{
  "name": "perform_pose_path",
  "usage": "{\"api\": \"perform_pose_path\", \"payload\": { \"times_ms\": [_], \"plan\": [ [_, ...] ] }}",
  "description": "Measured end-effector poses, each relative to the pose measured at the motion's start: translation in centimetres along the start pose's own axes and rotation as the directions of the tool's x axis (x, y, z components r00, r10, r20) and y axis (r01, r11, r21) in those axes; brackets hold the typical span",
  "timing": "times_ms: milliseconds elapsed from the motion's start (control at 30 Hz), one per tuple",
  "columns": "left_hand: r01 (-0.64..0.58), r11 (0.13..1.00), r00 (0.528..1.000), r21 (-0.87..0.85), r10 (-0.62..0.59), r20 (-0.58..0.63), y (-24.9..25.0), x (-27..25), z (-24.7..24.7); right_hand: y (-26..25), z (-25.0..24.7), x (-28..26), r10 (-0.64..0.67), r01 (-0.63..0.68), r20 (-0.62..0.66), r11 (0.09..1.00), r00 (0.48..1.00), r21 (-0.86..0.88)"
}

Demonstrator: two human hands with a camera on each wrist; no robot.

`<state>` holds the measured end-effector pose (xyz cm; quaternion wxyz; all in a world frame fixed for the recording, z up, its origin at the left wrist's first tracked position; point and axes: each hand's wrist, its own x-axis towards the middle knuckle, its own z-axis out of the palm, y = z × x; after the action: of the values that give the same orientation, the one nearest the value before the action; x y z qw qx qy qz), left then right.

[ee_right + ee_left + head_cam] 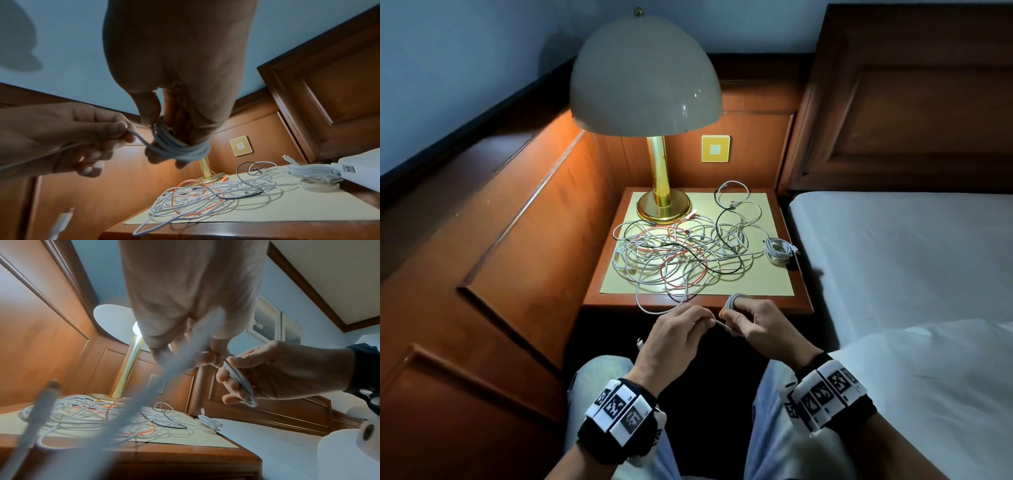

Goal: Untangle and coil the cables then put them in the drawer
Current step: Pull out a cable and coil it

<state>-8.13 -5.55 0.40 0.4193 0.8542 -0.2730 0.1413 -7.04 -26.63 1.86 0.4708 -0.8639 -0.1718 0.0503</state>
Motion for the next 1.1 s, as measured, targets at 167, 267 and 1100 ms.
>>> {"api": "perform_pose_path", "payload": {
  "times_ms": [167, 267, 1100],
  "plan": [
    [-0.046, 0.999, 0.998, 0.003, 0.046, 0.046, -0.2, 0.8, -0.9, -0.6, 0.3, -0.6, 0.136, -0.221, 0.268, 0.920, 0.954, 0.322],
    [-0.045, 0.995, 0.998, -0.093, 0.049, 0.042, 0.0, 1.3, -1.5, -1.0, -0.2, -0.9, 0.185, -0.350, 0.386, 0.838, 0.904, 0.419],
    [0.429, 0.557, 0.893, -0.711, -0.382, 0.239, 3.8, 0.4, -0.5, -4.0, -0.3, -0.4, 0.031, -0.323, 0.322, 0.044, 0.946, 0.945]
  ]
}}
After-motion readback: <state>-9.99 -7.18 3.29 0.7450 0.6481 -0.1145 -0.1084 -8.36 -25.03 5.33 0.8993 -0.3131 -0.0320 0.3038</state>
